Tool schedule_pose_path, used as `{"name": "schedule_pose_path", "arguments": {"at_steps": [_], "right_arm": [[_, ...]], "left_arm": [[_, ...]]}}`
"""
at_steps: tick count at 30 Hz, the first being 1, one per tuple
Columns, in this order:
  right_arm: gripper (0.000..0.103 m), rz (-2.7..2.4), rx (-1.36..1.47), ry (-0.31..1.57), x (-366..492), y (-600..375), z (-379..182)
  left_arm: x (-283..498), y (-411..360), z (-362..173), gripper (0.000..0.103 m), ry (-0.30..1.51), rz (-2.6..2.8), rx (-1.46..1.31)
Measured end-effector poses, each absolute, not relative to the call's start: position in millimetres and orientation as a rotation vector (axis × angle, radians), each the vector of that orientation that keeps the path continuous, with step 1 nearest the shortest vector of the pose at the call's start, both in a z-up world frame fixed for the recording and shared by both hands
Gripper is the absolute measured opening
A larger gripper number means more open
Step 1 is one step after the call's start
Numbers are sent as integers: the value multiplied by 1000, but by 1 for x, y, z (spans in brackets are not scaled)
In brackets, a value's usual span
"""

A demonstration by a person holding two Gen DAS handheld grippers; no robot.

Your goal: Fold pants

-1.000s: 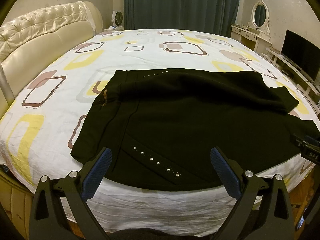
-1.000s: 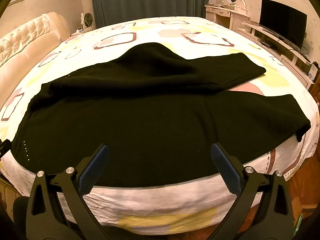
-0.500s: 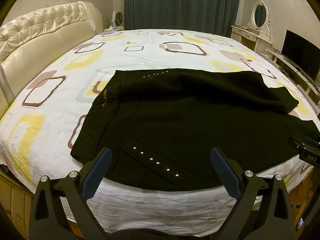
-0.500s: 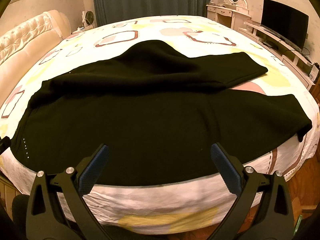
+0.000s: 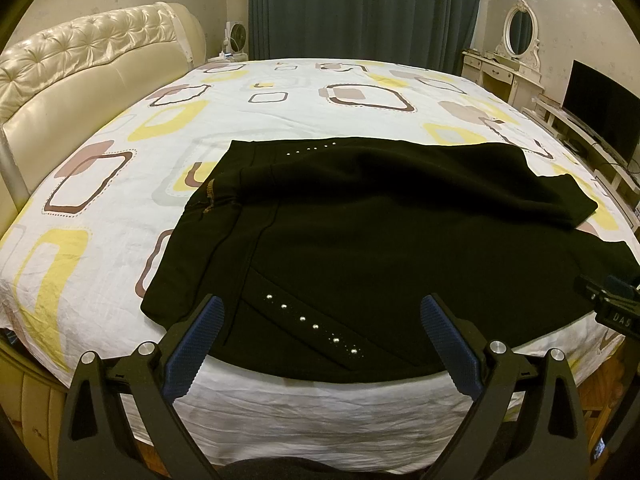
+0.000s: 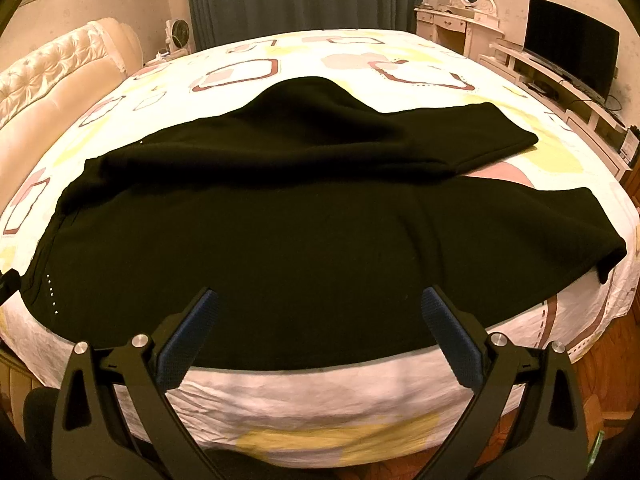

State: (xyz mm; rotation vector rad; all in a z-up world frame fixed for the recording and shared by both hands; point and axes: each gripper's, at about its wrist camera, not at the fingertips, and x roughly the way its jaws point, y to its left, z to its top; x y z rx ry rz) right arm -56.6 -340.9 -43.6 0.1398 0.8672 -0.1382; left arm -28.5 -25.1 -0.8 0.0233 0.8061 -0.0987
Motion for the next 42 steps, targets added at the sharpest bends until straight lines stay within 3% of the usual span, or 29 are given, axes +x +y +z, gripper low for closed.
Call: {"name": "schedule_pose_path", "arguments": {"at_steps": [28,36,42], "right_arm": [[101,-41,204,867,-52,-359,-32],[101,43,408,720,-63,-513,21],[101,-226,564,756,-71,-693,-6]], "left_arm": [[-31,-28,0,98,806,-116,16],[-30,-26,-4,98,817,-134,24],[-22,-22,-13,98,831,-102,37]]}}
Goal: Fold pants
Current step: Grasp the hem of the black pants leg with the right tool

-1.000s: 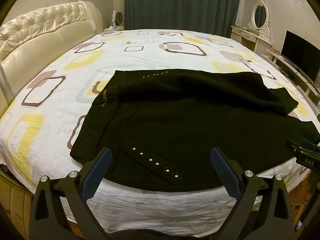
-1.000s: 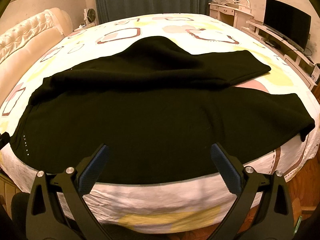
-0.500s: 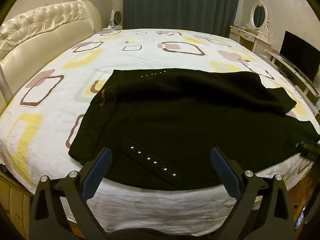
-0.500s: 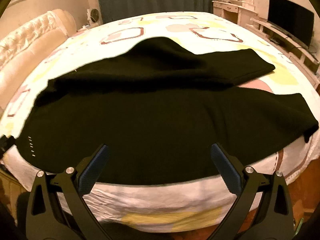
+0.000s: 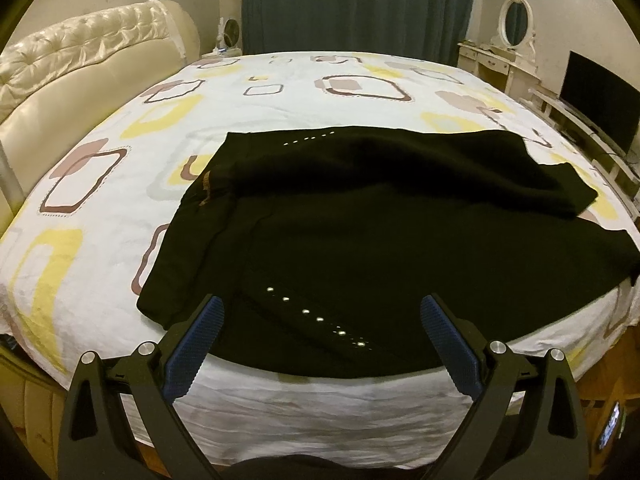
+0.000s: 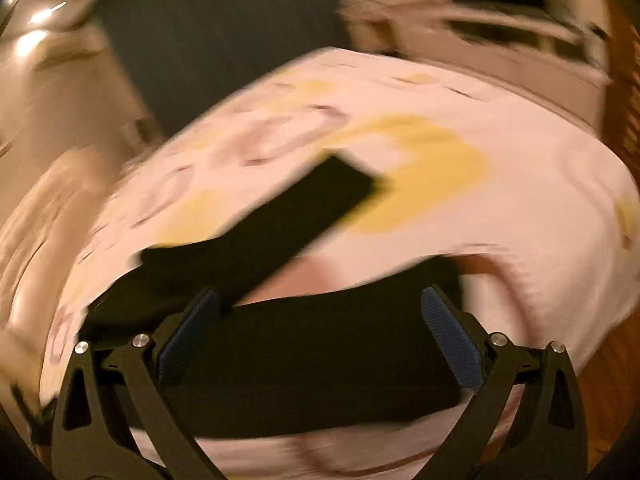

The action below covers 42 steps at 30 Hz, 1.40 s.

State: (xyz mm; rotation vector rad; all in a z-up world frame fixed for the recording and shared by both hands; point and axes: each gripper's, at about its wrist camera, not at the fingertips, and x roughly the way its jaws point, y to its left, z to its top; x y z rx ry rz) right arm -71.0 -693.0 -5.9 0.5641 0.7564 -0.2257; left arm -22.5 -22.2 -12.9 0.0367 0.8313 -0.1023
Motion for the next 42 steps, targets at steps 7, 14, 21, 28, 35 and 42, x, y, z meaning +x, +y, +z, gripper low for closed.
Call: {"name": "schedule_pose_path", "arguments": {"at_steps": [7,14,21,28,35,42], "right_arm": [[60,-224,896,797,-72,-788,-77],[59,-73,1043,767,-82,-803,-110],[52,35,1066,763,-81,-790,-114],[14,27,881,807,-52,-767,-81],[23,-219,671,824,-37,-788,-53],[37,-304,933,740,-89,-825,-86]], "left_arm": [[-15,-17,-24,98,873,-31,23],[-14,-23,-24,98,881,-13,18],[-12,-40,-29,98,905,-41,15],[-10,-52,-24,98,897,-55,28],[-7,-54,-20,98,889,-49,31],[-4,-47,-21,98,895,-36,34]]}}
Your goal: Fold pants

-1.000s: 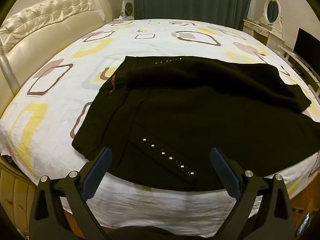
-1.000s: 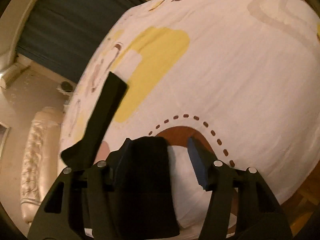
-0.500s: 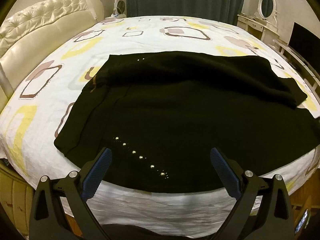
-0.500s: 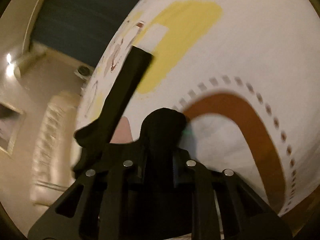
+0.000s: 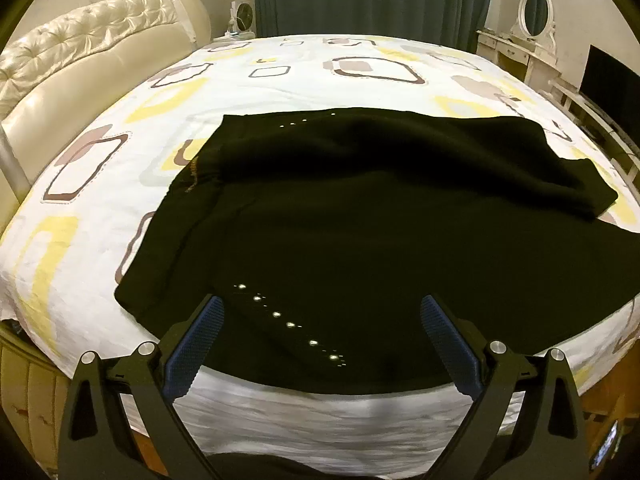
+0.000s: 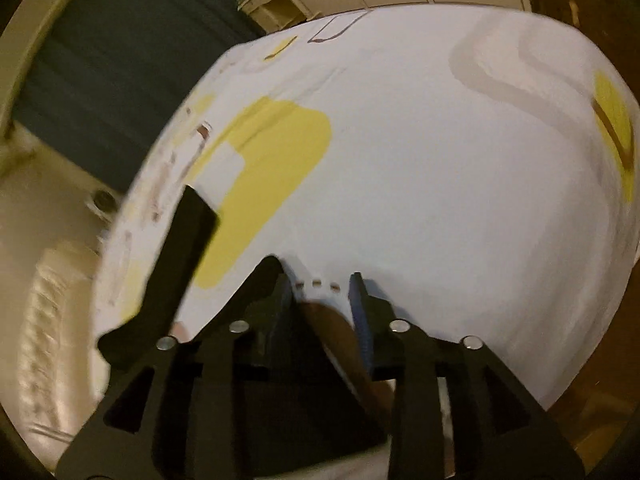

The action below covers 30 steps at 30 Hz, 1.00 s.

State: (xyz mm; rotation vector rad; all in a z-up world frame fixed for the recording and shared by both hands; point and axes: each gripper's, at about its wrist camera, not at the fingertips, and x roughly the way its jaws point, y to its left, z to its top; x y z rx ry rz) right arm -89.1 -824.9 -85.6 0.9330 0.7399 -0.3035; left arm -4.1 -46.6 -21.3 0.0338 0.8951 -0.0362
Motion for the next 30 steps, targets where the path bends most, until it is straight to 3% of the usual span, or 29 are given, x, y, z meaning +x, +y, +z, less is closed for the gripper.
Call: {"name": "schedule_pose_path", "arguments": {"at_steps": [2,11,12,13,14,21,26,30], "right_arm": [[45,-315,962,736,-104,-822,-87],[49,-290,1087,742,-136,-788,-104],[46,-291,1049,772,-131,-784,-101],[26,-308,996,797,-127,-781,-97],[19,-314,963,810,-122,-779,-95],[17,-341,765,790,-113,-779,-76],[16,-338,885,777,-118,-798,-104],[21,-501,831,749,-131,-802,-84]], "left_arm": [[-3,-44,-22,98,894,-31,28],[-3,-39,-28,98,897,-27,28],[-3,-39,-29,98,897,-28,26],[-3,-38,-29,98,898,-29,23],[-3,-38,-29,98,898,-30,22],[-2,-36,-27,98,890,-36,38],[-1,-32,-26,98,880,-44,67],[8,-18,-22,98,873,-72,78]]}}
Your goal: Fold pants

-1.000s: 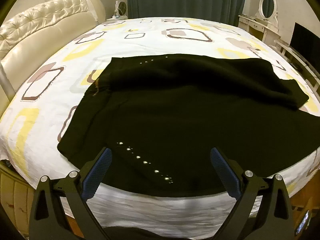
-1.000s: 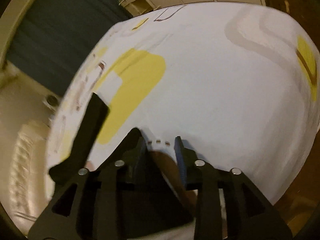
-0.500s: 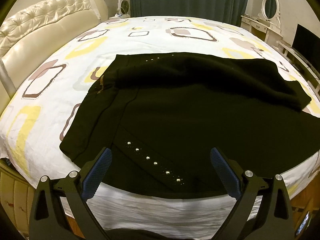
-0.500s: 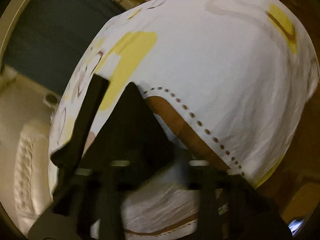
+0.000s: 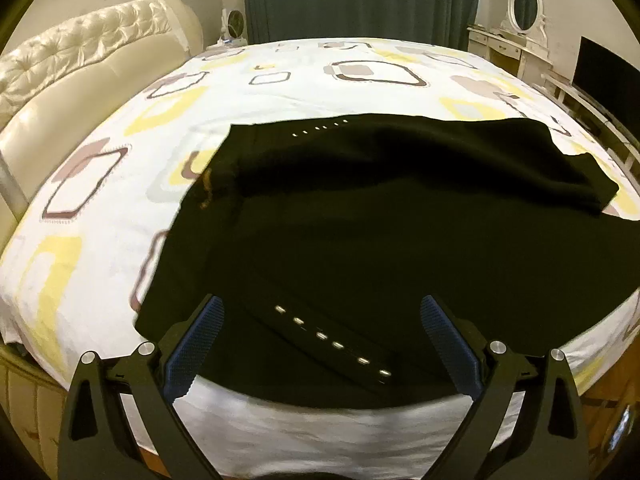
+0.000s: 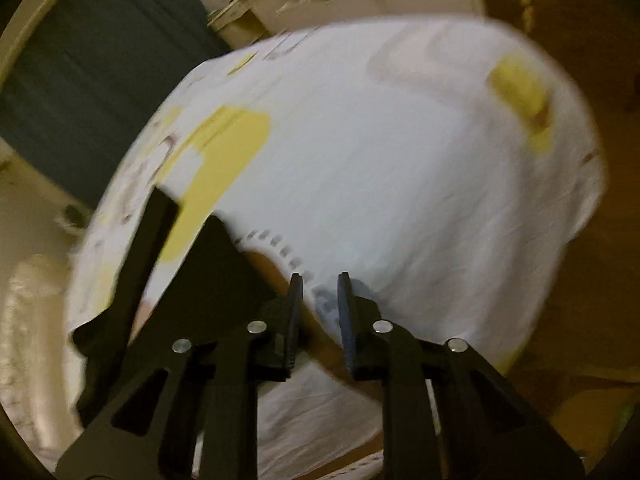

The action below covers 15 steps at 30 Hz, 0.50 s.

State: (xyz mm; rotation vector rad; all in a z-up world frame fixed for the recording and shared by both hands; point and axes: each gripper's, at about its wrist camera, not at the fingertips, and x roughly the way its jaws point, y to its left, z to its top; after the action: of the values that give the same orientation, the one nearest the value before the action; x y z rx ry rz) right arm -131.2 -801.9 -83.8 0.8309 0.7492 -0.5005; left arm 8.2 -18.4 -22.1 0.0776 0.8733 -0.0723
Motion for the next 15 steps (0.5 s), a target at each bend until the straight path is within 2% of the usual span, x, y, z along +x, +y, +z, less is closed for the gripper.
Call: {"name": "schedule_pose_path", "arguments": {"at_steps": [3,4,8,15], "right_arm": [[30,-428,735,756,-113,-775,-58],[38,-397,696,754,-103,-763,-48],[56,-145,542,745,-28,-680,-8],[69,310,341,816,95,-525,24]], "left_arm": [[24,-2,-22,98,919,-127,43],[29,4,-22,98,941,-137,37],[55,32,-13,98,958,-144,37],[122,82,0,98,946,-137,35]]}}
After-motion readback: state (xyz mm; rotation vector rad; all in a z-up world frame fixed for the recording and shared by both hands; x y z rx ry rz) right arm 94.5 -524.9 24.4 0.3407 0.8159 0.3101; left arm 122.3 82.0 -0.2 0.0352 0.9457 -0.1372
